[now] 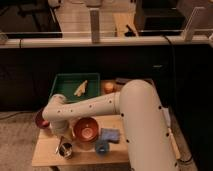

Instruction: Place fork in plastic cup

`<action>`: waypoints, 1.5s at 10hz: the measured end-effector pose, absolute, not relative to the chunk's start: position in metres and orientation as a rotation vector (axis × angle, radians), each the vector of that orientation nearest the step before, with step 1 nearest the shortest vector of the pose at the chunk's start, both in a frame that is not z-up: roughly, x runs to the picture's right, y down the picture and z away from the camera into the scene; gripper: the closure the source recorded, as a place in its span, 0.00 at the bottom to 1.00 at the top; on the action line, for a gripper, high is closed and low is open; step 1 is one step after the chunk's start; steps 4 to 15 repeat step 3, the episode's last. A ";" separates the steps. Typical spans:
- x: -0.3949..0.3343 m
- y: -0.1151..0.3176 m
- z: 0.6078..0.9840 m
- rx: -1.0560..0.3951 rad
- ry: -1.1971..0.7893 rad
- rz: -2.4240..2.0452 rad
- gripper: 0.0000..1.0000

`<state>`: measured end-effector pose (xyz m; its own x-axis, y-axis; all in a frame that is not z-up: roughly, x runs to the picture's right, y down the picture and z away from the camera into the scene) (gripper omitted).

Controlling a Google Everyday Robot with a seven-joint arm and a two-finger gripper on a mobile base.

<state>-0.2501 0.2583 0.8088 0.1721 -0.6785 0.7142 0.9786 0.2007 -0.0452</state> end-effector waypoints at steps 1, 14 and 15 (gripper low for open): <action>-0.253 0.259 0.811 -0.596 -0.629 -1.272 0.62; -0.250 0.257 0.810 -0.593 -0.627 -1.270 0.62; -0.250 0.257 0.810 -0.593 -0.627 -1.270 0.62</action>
